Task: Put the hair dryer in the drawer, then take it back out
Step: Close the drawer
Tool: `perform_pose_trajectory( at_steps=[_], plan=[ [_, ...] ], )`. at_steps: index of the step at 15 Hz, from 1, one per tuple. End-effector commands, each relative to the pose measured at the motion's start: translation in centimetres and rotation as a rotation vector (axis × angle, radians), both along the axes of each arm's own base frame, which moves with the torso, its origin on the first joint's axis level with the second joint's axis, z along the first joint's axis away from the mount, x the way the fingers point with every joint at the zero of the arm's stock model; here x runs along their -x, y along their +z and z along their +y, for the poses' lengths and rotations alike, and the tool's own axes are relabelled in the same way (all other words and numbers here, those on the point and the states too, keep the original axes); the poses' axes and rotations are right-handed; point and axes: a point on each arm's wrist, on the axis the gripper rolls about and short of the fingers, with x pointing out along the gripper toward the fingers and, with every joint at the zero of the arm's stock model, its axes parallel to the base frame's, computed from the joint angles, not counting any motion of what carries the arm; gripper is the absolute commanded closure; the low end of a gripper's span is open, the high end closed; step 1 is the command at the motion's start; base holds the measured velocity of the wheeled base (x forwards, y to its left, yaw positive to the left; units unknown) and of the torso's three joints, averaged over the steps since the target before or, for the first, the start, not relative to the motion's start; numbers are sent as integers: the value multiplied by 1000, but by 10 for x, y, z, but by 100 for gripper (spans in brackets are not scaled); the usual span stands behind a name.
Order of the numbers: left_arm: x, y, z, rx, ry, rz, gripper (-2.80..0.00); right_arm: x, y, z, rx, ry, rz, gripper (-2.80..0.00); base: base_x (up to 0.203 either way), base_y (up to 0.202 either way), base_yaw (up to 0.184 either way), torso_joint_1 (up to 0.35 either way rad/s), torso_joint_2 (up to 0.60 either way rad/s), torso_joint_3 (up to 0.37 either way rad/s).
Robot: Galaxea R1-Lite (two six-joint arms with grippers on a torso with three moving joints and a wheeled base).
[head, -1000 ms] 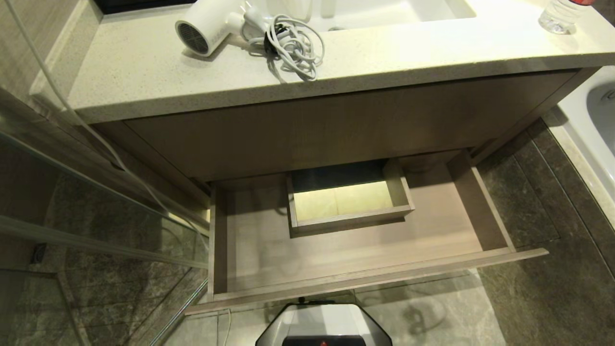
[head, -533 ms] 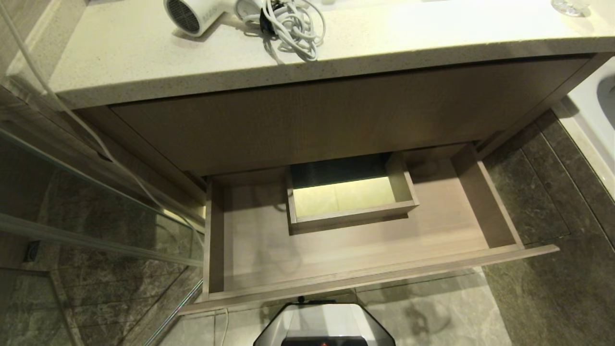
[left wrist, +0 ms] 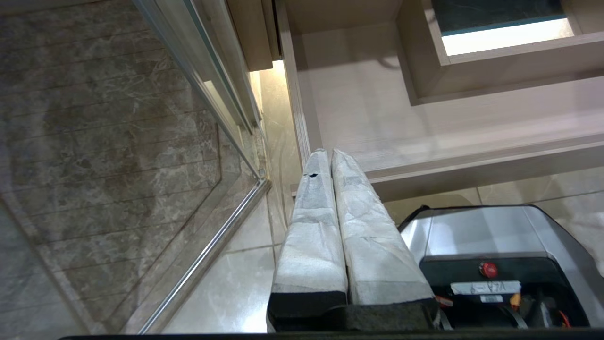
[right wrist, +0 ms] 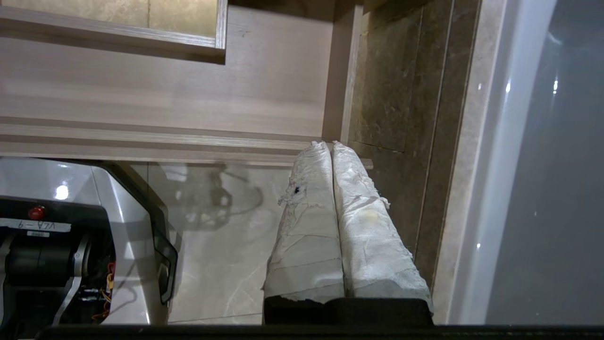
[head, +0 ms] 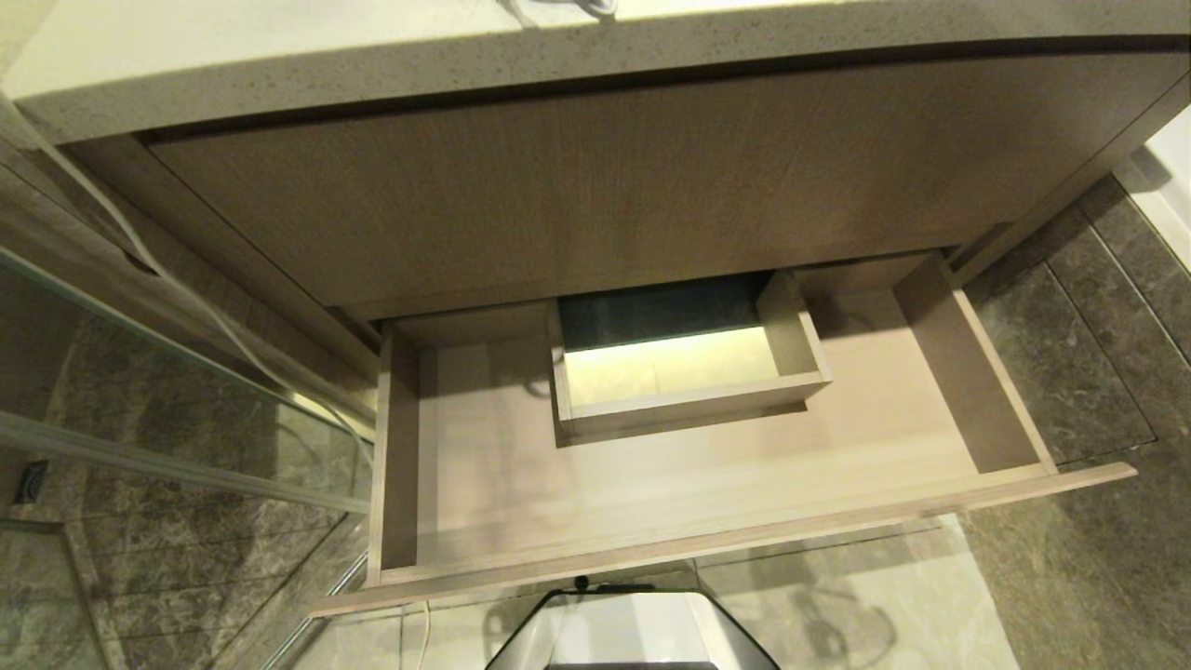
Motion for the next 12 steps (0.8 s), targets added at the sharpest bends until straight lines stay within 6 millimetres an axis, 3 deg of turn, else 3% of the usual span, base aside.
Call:
perform_pose_trajectory(
  at_steps=[1, 5, 12],
  plan=[
    [0, 0, 0, 0, 0, -2, 0, 0, 0, 0, 1, 1, 3, 0, 0, 0, 0, -349, 510, 178],
    [0, 0, 0, 0, 0, 0, 0, 2, 0, 0, 3, 1, 1, 0, 0, 0, 0, -323, 438, 135],
    [0, 0, 0, 0, 0, 0, 0, 5, -1, 1, 4, 1, -1, 0, 0, 0, 0, -60, 382, 306]
  ],
)
